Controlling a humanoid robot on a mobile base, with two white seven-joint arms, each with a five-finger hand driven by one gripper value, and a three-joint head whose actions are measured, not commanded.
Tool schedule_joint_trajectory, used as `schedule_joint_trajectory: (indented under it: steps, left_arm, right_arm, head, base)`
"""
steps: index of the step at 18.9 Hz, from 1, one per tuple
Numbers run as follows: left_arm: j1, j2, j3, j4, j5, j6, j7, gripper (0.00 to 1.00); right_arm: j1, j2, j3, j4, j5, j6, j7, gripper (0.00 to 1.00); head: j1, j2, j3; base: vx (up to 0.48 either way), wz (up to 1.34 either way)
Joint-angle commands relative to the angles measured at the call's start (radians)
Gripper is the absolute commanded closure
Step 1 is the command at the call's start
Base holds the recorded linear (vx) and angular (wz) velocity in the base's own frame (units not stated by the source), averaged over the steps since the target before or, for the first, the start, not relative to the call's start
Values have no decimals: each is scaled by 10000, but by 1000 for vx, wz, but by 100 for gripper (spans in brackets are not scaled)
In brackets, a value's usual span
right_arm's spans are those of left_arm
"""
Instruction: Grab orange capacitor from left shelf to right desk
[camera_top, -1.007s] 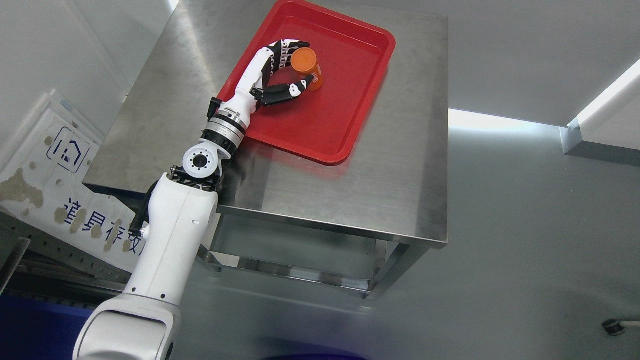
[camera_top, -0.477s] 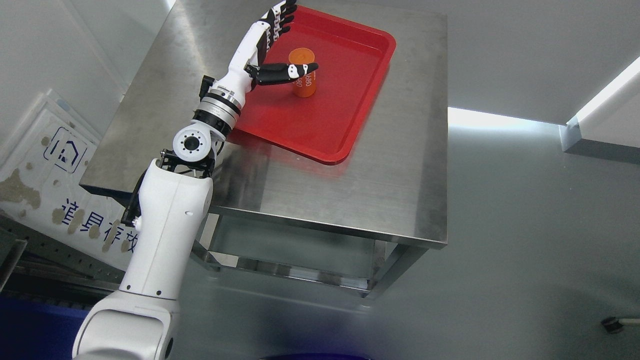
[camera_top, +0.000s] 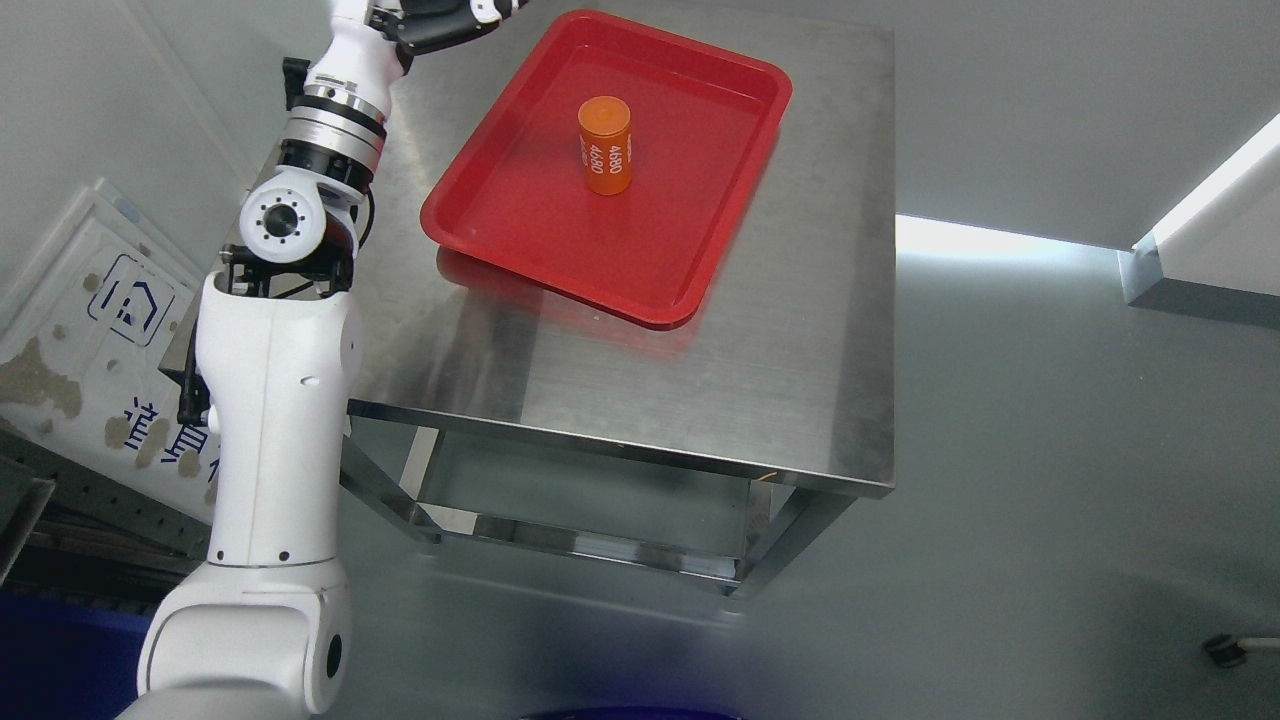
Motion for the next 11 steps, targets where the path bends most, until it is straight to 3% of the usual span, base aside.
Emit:
schedule_joint_trajectory:
  steps: [1, 4, 8, 11]
  left_arm:
    - [343, 175, 3131, -2262, 170, 859, -52, 0]
    - [1170, 175, 3363, -2633, 201, 600, -98, 0]
    - [2519, 175, 3271, -2633, 216, -702, -252, 0]
    - [2874, 175, 3302, -2633, 216, -812, -175, 0]
  right_arm:
    - [-15, -174, -107, -337, 46, -2, 7, 0]
    - [-15, -174, -107, -337, 46, -2, 7, 0]
    - [-30, -174, -107, -337, 46, -2, 7, 0]
    - [-15, -174, -107, -337, 46, -2, 7, 0]
  head:
    - [0, 0, 0]
    - [0, 0, 0]
    - [0, 0, 0]
    - [0, 0, 0]
  base:
    - [0, 0]
    - [0, 0]
    - [0, 0]
    - [0, 0]
